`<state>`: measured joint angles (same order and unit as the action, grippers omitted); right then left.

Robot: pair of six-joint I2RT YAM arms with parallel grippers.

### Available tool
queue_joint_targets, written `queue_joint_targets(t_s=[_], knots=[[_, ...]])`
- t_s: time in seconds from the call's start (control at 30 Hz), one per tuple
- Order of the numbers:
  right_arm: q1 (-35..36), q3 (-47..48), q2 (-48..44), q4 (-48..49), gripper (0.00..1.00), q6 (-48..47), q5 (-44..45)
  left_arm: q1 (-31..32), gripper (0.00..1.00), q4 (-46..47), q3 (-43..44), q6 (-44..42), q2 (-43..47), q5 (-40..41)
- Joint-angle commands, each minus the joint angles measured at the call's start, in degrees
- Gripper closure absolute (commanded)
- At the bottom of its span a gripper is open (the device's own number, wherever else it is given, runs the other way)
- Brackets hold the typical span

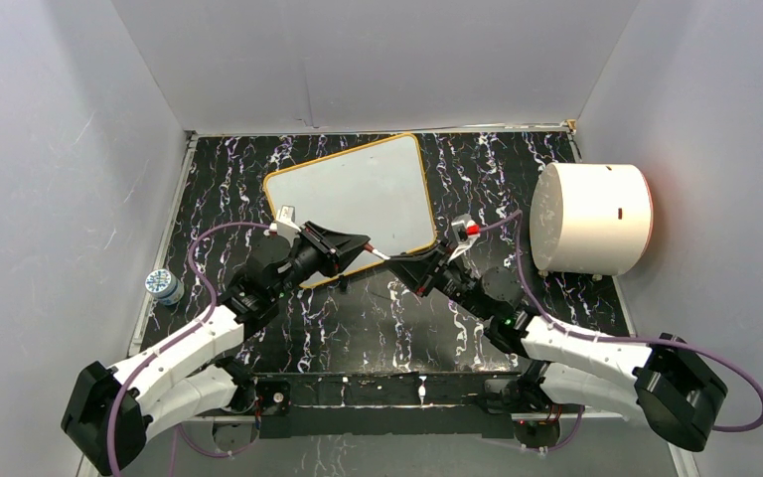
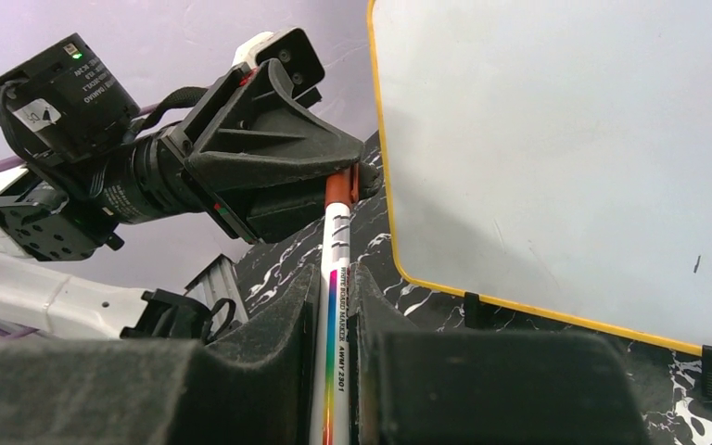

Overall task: Write a sentence on the whiteboard
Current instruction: Open the pen cap, then place the pen cap at the center of the board.

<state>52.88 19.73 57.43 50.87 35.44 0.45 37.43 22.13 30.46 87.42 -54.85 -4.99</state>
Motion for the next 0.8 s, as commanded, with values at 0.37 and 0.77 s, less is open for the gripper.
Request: queue_joint_targets(t_s=[0.37,0.77], knots=[[-0.31,-2.82,-7.74,-1.71,1.00,-4.22,1.44,-2.57,1.00,-4.35,1.58,-3.75,4.77,17.12],[-0.32,3.50,-13.68,-18.75,1.00,-11.88,5.06,-6.16,1.00,-45.09,33.47,-42.53,-2.35,32.72]])
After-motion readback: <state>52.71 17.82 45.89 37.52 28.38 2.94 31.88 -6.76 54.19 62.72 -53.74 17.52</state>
